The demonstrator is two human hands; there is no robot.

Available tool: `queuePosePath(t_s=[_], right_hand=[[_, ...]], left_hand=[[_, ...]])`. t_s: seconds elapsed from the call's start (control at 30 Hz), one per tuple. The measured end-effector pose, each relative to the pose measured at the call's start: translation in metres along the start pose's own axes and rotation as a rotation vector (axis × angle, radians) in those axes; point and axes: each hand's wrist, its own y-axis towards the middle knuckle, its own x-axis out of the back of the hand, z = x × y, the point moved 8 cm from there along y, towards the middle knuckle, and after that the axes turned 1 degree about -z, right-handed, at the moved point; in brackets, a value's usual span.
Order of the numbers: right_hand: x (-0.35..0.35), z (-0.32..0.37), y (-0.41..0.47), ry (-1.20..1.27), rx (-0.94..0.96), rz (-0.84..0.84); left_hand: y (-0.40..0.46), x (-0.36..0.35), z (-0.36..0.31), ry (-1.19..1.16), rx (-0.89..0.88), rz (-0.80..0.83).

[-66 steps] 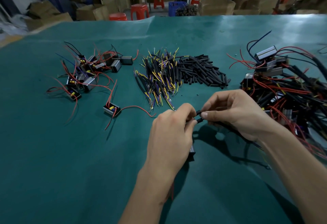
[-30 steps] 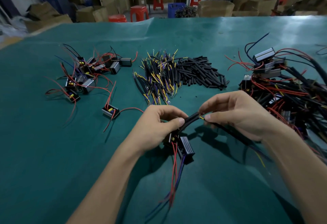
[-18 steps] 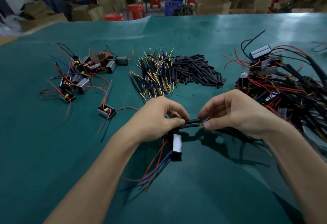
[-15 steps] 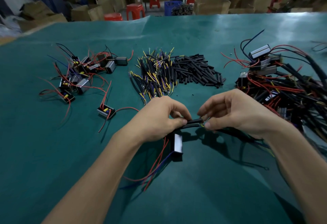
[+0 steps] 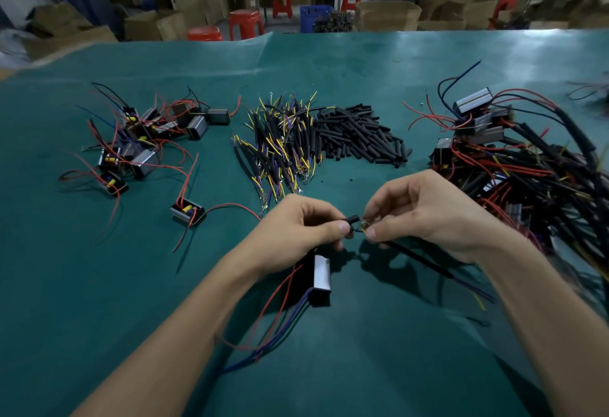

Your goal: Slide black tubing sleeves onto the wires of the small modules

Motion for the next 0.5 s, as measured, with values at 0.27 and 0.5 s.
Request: queuePosePath(t_s=[0.27,0.5], right_hand=[[-0.007,-0.002,0.004,0.103,0.025,-0.016],[-0.004,0.003,0.002,0.123,0.078,0.031]], left_hand=[[-0.003,0.002,0.008,-0.09,-0.045,-0.033],[-0.003,-0.002,0.013,-0.056,-0.016,0.015]])
